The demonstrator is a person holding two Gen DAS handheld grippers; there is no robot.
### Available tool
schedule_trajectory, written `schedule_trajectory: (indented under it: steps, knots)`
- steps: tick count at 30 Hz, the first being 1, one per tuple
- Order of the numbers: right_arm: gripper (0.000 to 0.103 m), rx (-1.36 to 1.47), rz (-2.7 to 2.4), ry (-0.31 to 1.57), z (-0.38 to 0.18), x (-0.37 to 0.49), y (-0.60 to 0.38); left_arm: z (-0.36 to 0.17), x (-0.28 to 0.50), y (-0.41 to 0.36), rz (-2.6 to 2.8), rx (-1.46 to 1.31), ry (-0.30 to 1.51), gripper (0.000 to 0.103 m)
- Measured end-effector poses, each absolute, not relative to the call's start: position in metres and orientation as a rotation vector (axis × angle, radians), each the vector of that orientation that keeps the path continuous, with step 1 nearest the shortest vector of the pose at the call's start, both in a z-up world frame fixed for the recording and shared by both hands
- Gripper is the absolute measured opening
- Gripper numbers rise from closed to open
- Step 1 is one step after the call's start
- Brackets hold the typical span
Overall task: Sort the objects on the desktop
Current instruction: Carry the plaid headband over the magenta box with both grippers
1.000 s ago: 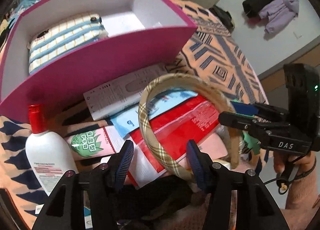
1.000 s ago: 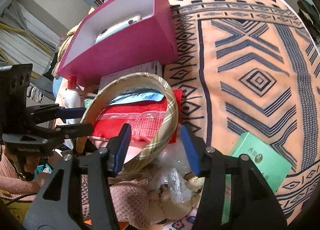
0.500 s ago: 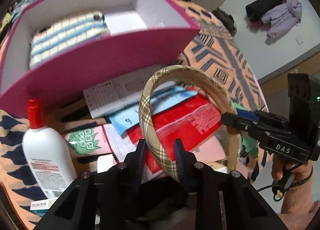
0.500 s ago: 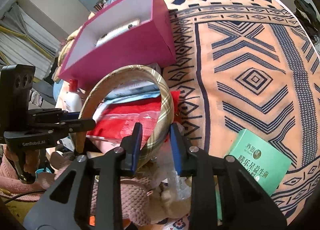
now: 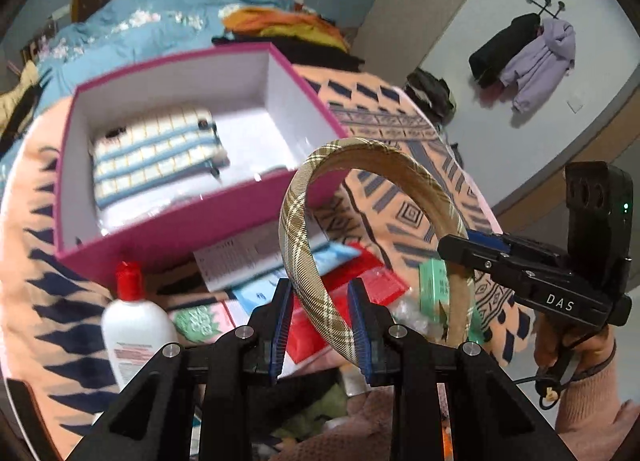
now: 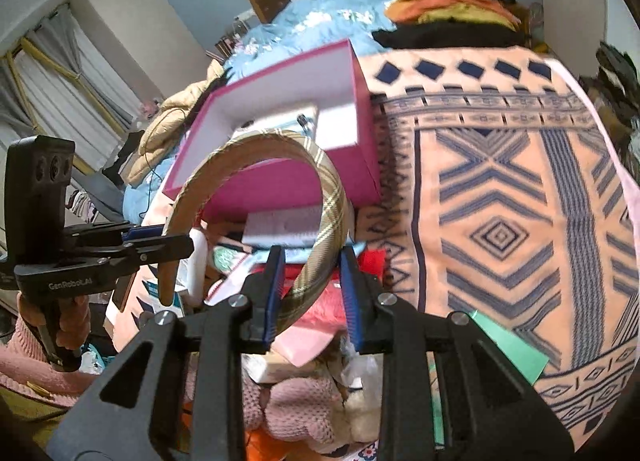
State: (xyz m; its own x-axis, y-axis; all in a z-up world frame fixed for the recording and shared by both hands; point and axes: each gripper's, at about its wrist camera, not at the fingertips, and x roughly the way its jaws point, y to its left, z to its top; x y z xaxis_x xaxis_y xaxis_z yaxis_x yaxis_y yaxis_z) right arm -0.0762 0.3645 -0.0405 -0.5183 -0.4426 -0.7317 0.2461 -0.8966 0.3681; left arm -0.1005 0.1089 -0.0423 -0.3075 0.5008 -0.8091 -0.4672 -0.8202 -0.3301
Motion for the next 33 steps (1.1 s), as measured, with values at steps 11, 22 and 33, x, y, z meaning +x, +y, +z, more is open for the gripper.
schedule_trajectory:
  steps: [11, 22, 33]
  knots:
    - [0.030, 1.146, -2.432, -0.221, -0.011, -0.096, 0.349, -0.019, -0.115, 0.097, 2.233, -1.274, -0.064, 0.028]
    - [0.030, 1.115, -2.420, -0.184, -0.005, -0.123, 0.338, -0.008, -0.135, 0.089, 2.303, -1.240, -0.057, 0.028]
    - [0.030, 1.106, -2.418, -0.164, -0.002, -0.149, 0.334, -0.005, -0.156, 0.091, 2.336, -1.228, -0.046, 0.028]
